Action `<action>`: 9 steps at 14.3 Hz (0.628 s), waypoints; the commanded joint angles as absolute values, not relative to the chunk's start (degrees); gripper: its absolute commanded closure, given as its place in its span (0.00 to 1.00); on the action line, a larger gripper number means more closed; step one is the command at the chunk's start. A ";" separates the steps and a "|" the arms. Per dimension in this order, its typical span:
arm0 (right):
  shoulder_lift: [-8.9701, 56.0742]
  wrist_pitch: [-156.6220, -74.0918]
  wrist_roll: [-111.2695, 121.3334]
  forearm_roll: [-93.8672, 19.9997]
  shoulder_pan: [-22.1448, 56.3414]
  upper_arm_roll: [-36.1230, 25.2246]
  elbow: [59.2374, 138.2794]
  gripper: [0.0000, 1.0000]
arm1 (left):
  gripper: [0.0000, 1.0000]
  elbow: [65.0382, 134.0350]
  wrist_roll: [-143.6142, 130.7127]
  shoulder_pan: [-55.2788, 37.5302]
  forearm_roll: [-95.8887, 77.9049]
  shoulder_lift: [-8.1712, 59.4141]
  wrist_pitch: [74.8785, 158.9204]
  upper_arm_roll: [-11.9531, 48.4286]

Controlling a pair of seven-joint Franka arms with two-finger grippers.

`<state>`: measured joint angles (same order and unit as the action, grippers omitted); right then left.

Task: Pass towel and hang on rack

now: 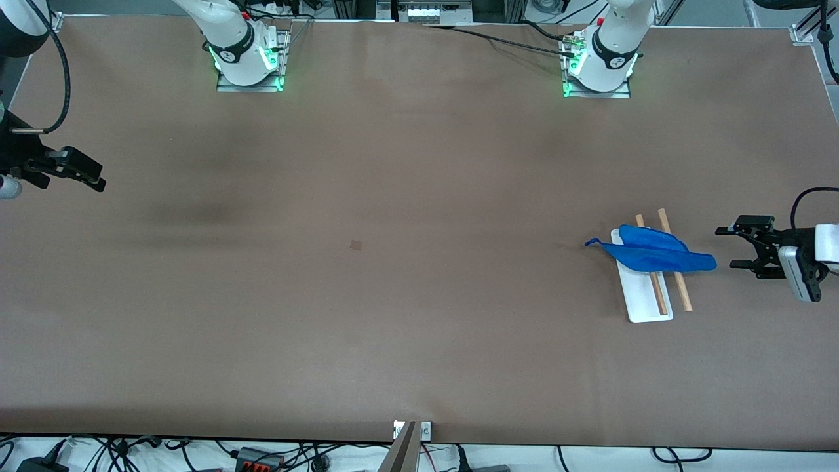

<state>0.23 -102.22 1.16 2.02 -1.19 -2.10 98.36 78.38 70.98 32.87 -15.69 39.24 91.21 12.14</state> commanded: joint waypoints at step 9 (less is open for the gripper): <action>0.00 -100.81 2.29 1.93 -2.01 -0.10 97.12 0.00 | 0.00 56.27 52.14 30.33 -11.69 38.58 67.27 12.48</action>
<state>0.24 -102.08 1.30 2.04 -0.68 -1.69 97.86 62.92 56.98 32.36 -14.00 38.30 73.10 12.16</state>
